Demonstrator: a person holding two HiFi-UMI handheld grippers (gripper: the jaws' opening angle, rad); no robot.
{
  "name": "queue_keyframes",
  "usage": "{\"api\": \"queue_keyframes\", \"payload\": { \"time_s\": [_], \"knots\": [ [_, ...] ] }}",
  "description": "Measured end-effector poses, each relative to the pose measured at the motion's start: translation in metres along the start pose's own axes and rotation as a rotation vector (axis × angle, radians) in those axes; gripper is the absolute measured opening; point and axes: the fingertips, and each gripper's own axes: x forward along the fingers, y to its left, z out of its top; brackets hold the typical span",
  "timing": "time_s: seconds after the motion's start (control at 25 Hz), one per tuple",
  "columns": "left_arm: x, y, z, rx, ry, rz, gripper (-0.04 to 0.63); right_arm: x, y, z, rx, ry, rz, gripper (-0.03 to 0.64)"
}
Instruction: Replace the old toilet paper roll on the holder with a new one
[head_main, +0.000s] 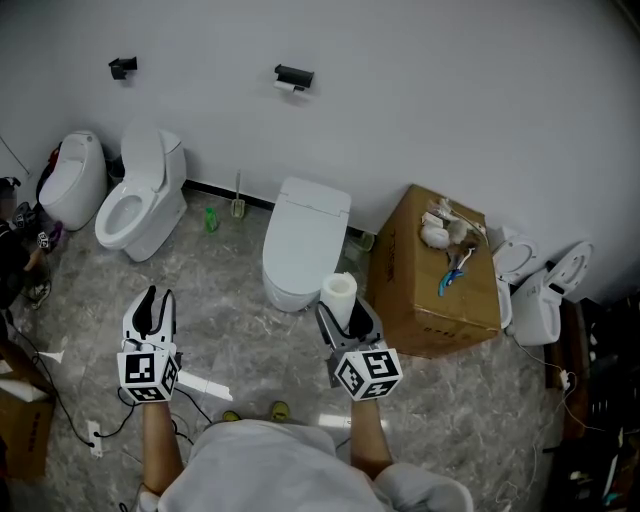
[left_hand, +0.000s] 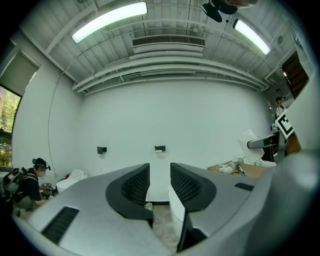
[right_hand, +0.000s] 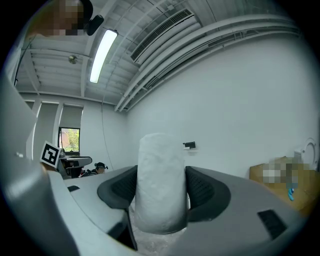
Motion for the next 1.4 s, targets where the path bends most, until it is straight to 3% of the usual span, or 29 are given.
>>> {"api": "queue_keyframes", "payload": {
  "time_s": [0.56, 1.0, 1.4],
  "knots": [
    [-0.019, 0.029, 0.003, -0.009, -0.008, -0.001, 0.130, 0.008, 0.037, -0.001, -0.014, 0.004, 0.025, 0.293],
    [-0.038, 0.062, -0.012, -0.009, -0.002, -0.033, 0.130, 0.005, 0.075, -0.021, 0.008, 0.000, -0.011, 0.294],
    [-0.021, 0.081, -0.019, -0.020, 0.006, -0.039, 0.130, 0.033, 0.083, -0.022, 0.010, 0.002, -0.003, 0.295]
  ]
}}
